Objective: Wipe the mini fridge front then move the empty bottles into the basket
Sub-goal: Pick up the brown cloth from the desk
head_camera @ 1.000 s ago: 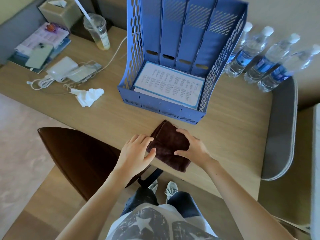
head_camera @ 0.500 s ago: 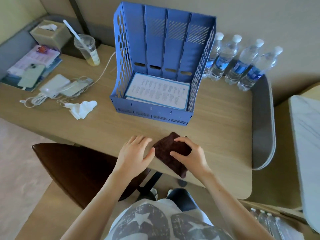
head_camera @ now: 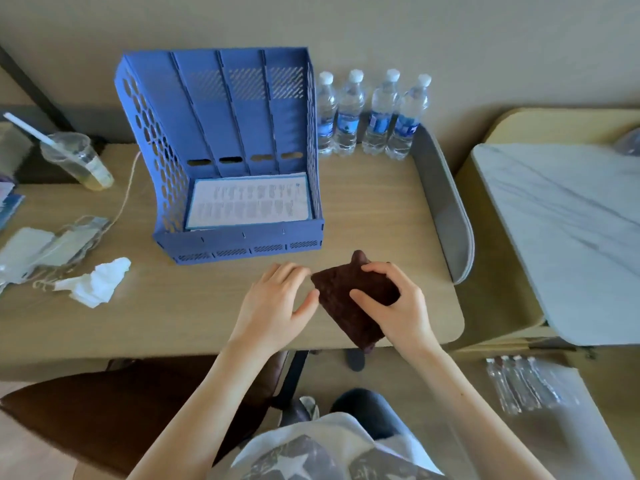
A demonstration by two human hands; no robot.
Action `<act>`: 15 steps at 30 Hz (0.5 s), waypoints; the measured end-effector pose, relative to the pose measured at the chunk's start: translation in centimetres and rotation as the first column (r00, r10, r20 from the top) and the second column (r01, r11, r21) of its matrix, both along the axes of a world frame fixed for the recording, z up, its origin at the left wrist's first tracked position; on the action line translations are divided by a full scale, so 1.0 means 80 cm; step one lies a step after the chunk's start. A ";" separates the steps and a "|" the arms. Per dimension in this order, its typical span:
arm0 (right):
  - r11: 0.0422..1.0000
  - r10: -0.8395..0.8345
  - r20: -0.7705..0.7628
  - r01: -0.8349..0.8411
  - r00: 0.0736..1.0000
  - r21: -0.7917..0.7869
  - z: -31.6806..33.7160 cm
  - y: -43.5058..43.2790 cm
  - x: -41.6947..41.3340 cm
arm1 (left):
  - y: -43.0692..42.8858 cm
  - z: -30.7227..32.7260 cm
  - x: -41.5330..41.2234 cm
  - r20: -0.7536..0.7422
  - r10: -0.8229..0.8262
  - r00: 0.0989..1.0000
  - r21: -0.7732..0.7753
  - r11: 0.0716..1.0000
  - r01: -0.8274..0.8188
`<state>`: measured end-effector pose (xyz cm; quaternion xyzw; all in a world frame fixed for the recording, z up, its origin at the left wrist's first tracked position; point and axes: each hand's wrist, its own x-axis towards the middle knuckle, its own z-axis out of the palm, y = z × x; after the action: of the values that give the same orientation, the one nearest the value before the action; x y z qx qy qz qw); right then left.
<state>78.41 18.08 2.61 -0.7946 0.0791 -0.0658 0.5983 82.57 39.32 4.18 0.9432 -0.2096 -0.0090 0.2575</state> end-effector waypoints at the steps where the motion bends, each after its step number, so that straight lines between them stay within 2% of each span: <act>1: 0.999 -0.036 0.004 0.037 0.999 -0.017 0.002 -0.008 -0.010 | -0.010 0.001 0.002 -0.004 -0.045 0.999 0.002 0.999 0.045; 5: 0.969 -0.239 0.041 0.241 0.970 -0.054 0.012 -0.046 -0.055 | -0.064 0.008 0.010 -0.004 -0.233 0.972 -0.003 0.972 0.233; 8: 0.908 -0.412 0.040 0.414 0.910 -0.060 0.016 -0.079 -0.099 | -0.119 0.016 0.012 0.013 -0.381 0.924 -0.009 0.924 0.381; 13: 0.732 -0.678 0.054 0.680 0.733 -0.034 0.024 -0.129 -0.196 | -0.222 0.025 -0.024 0.071 -0.564 0.823 -0.065 0.820 0.568; 15: 0.642 -0.764 0.065 0.766 0.642 -0.032 0.025 -0.145 -0.240 | -0.262 0.029 -0.051 0.085 -0.648 0.757 -0.067 0.754 0.653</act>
<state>59.19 6.45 4.57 -0.7018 0.3918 -0.3324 0.4934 78.51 18.38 6.49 0.7984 -0.5318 -0.0617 0.2755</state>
